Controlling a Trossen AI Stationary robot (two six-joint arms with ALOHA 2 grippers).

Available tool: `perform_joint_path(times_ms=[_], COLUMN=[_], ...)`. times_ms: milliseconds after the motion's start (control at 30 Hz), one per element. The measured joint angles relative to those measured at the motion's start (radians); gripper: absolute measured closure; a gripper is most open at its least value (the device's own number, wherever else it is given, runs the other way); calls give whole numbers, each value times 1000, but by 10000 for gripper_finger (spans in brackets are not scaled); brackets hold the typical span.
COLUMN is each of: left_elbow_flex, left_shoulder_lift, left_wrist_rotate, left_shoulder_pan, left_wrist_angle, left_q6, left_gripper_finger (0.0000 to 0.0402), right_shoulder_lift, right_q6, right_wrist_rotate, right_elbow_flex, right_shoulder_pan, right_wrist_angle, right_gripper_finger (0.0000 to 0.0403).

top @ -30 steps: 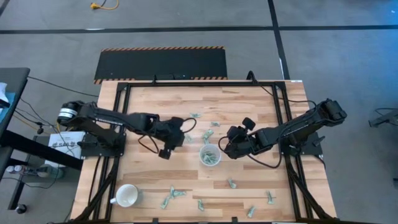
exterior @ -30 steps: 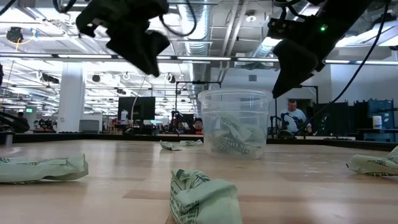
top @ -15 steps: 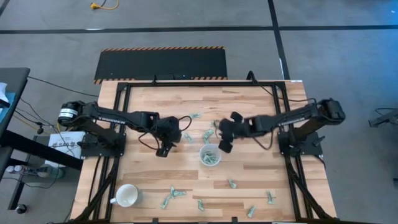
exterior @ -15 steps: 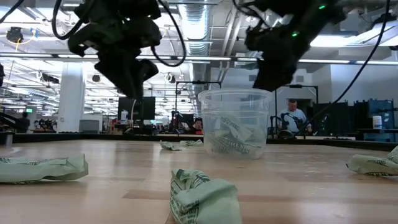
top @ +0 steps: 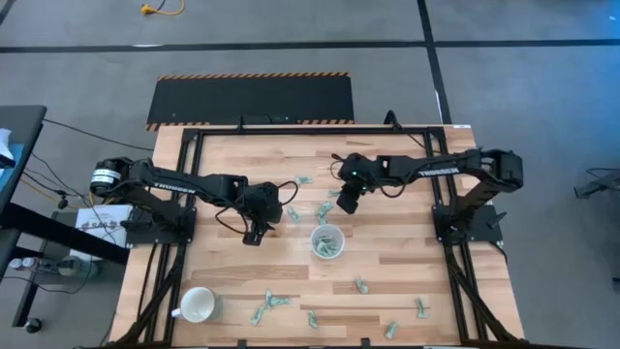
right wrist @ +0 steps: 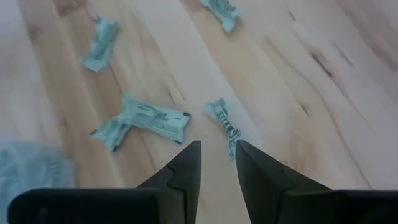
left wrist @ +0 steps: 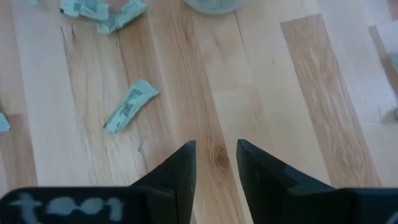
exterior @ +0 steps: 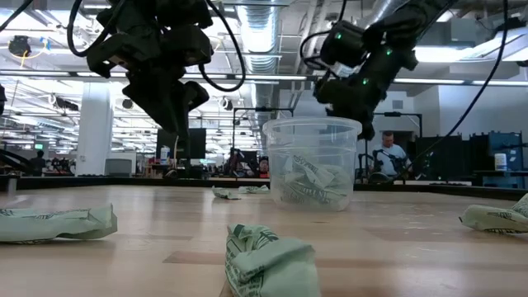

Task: Pick and place Stevia / Truvia into bins
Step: Put the stevia packet into the transparent container

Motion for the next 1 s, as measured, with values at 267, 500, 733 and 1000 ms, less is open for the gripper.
perform_joint_path(times_ms=[267,500,733,1000], left_elbow_flex=[0,0,0,0], left_shoulder_lift=[0,0,0,0], left_wrist_rotate=[0,0,-1,-1], left_shoulder_pan=[0,0,0,0], left_wrist_angle=[4,31,47,47], left_q6=[0,0,0,0], left_gripper_finger=[297,297,297,297], right_shoulder_lift=[81,90,90,90], right_q6=[-26,-26,1,9], right_wrist_rotate=[-1,2,34,35], right_elbow_flex=[0,0,0,0], right_shoulder_pan=[4,4,4,4], right_wrist_angle=[32,95,98,96], right_gripper_finger=[243,178,176,206])
